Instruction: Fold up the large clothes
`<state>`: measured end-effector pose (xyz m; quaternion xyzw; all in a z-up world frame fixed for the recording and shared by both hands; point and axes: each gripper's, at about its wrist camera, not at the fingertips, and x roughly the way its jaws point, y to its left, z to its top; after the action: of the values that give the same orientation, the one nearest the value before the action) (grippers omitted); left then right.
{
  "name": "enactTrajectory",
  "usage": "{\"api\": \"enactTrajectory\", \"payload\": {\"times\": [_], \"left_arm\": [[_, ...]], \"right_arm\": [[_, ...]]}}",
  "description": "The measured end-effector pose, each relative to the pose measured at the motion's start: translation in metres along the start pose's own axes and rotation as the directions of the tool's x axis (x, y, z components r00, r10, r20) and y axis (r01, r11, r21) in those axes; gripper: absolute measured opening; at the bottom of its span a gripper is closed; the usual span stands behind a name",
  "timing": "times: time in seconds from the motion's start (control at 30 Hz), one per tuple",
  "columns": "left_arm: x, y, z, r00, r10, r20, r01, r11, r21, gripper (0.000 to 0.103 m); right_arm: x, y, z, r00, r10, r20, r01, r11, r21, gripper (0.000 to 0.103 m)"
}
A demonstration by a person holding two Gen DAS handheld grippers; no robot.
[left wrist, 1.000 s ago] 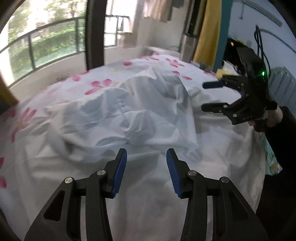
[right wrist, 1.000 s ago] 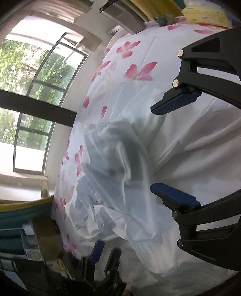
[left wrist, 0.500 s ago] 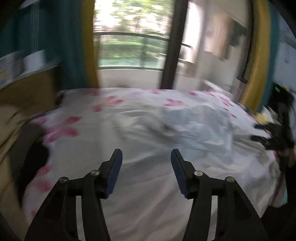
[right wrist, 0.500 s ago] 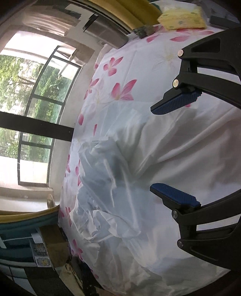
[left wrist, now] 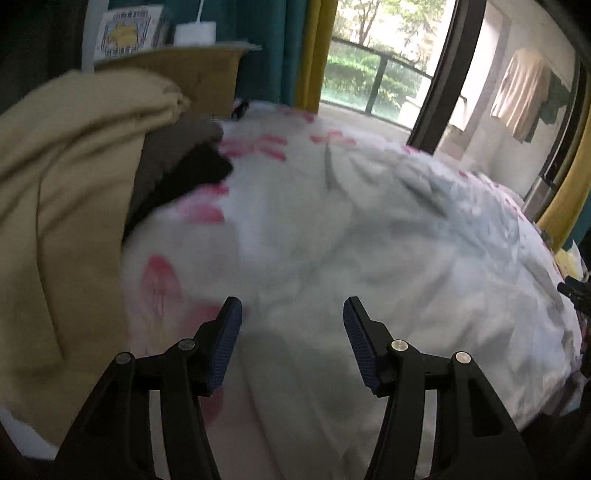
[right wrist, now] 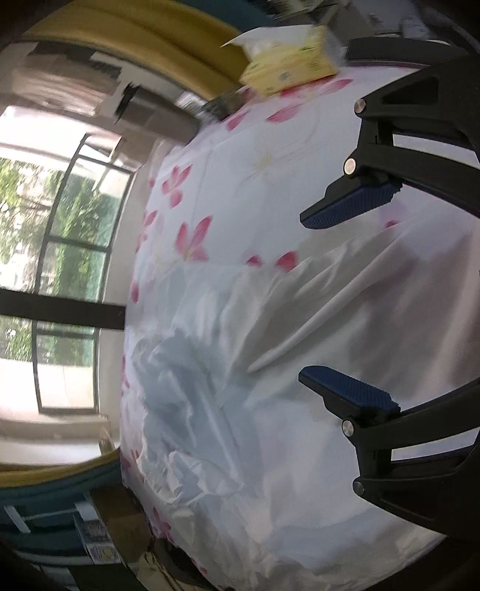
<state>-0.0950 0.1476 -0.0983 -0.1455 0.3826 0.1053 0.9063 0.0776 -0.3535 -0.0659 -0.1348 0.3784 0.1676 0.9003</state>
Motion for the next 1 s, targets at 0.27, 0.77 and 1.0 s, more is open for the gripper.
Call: {"api": "enactTrajectory", "payload": {"times": [0.27, 0.77, 1.0], "left_arm": [[-0.03, -0.01, -0.016, 0.993, -0.063, 0.097, 0.067, 0.997, -0.042, 0.064], [-0.028, -0.019, -0.048, 0.989, 0.137, 0.06, -0.139, 0.99, 0.038, 0.064], [-0.029, -0.025, -0.052, 0.98, 0.19, 0.066, -0.195, 0.978, 0.077, 0.061]], "right_arm": [[-0.012, -0.021, -0.028, 0.996, -0.076, -0.046, 0.078, 0.996, 0.043, 0.077], [-0.025, -0.062, -0.085, 0.987, -0.105, -0.123, 0.132, 0.961, 0.243, 0.077], [-0.037, -0.049, -0.095, 0.992, -0.054, -0.114, 0.079, 0.969, 0.232, 0.071]]}}
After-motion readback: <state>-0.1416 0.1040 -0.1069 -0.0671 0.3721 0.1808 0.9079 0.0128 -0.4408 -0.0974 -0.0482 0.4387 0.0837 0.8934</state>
